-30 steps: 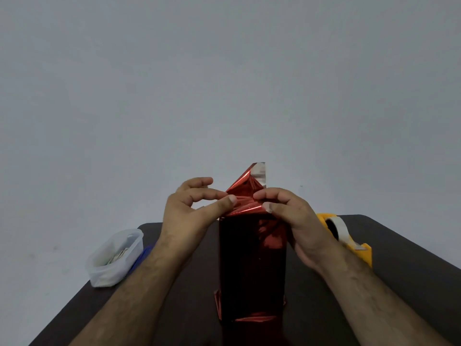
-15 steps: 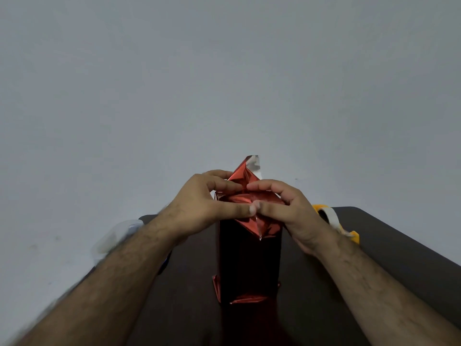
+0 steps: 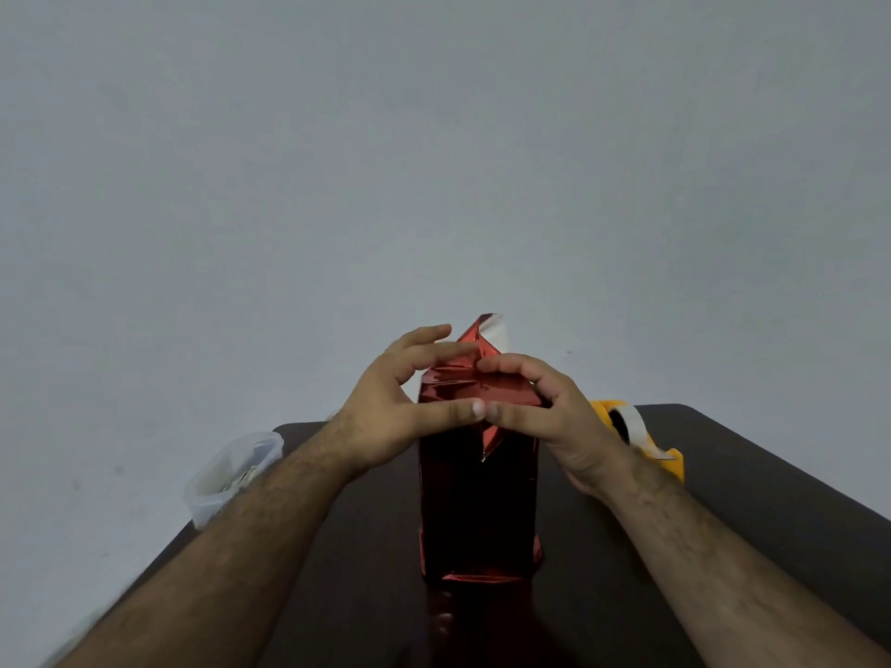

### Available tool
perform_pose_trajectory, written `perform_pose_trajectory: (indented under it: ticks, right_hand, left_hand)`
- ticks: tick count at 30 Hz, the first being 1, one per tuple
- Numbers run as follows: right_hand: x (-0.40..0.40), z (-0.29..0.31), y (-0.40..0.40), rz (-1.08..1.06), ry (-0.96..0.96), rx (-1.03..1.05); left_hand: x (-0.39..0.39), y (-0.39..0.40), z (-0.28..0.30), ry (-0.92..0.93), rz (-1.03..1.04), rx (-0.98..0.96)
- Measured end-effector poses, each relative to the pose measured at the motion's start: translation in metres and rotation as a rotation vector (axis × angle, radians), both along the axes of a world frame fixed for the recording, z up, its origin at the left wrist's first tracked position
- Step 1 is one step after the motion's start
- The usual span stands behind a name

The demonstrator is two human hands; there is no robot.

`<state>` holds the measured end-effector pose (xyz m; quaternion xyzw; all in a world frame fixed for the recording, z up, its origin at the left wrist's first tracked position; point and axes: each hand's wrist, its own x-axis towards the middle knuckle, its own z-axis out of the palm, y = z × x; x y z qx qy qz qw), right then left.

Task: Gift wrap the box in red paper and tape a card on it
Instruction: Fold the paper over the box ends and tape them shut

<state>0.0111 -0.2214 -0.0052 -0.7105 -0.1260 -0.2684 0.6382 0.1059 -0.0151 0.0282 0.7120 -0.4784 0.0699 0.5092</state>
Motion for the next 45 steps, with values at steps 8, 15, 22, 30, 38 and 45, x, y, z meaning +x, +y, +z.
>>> perform_pose_trajectory:
  ticks: [8, 15, 22, 30, 38, 45]
  right_hand:
    - [0.001, 0.001, -0.002, 0.016, 0.021, -0.015]
    - [0.005, -0.001, -0.011, 0.020, 0.054, -0.018]
    - [-0.002, -0.009, -0.030, -0.176, 0.069, -0.081]
    - [-0.030, -0.011, -0.084, -0.809, 0.174, -0.079]
    - [-0.053, -0.016, -0.115, -1.055, 0.770, -0.093]
    - [-0.051, -0.019, -0.131, -0.938, 0.974, 0.148]
  left_hand:
    - [0.014, -0.005, -0.001, 0.055, -0.041, 0.131]
    - [0.020, -0.011, -0.004, 0.051, -0.062, 0.149]
    - [0.016, -0.019, -0.014, 0.037, -0.029, 0.059]
    - [0.007, -0.018, -0.015, 0.034, -0.032, 0.038]
    - [0.006, -0.017, -0.018, 0.104, -0.065, -0.017]
    - [0.008, -0.017, -0.022, 0.141, -0.087, -0.031]
